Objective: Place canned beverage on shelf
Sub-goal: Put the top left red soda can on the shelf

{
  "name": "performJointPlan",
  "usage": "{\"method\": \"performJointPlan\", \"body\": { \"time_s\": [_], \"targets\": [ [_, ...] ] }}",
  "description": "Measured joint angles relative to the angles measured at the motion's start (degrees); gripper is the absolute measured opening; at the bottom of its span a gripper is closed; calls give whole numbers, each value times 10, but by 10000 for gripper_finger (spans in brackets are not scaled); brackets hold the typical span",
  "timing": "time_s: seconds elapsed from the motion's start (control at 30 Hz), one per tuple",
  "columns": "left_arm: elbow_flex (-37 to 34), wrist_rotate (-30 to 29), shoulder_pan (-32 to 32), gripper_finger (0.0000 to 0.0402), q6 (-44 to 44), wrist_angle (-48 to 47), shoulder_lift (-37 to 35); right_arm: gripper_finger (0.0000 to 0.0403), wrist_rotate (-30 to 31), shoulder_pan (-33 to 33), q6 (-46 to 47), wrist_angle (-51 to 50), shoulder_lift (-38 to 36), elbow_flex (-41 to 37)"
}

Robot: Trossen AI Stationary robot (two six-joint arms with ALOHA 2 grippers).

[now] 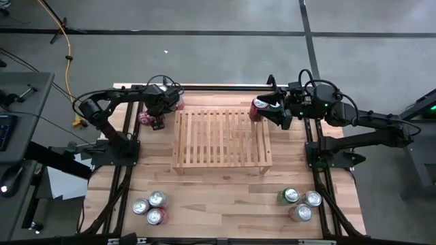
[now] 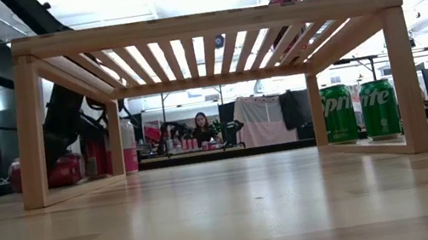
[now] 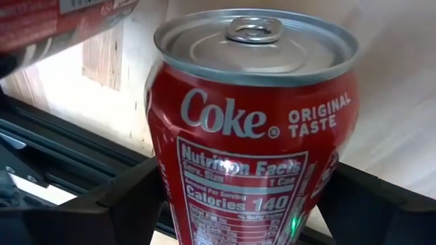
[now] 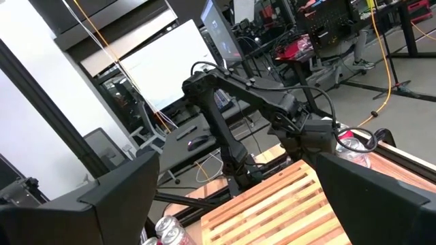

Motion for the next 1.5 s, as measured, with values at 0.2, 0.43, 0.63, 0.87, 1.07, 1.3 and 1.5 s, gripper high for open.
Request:
{"method": "performJointPlan", "body": {
  "time_s": [0.2, 0.43, 0.63, 0.87, 1.07, 1.3, 1.5],
  "targets": [
    [-3, 17, -1, 280, -18, -17, -28, 381, 0, 0, -1, 0, 0, 0],
    [13, 21, -1, 280, -33, -83, -119, 381, 0, 0, -2, 0, 0, 0],
    [93, 65, -1, 280, -70, -142, -216, 381, 0, 0, -4, 0, 0, 0],
    [234, 274, -1, 280, -156, -135, -313, 381, 0, 0, -4, 2, 0, 0],
    [276, 500, -29, 280, -251, 55, -380, 381, 0, 0, -3, 38, 0, 0],
    [272, 584, -147, 280, -322, 271, -366, 381, 1, 5, -3, 121, 29, 0],
    [271, 612, -263, 280, -318, 380, -281, 381, -14, 31, -30, 136, 83, 19]
  ]
}}
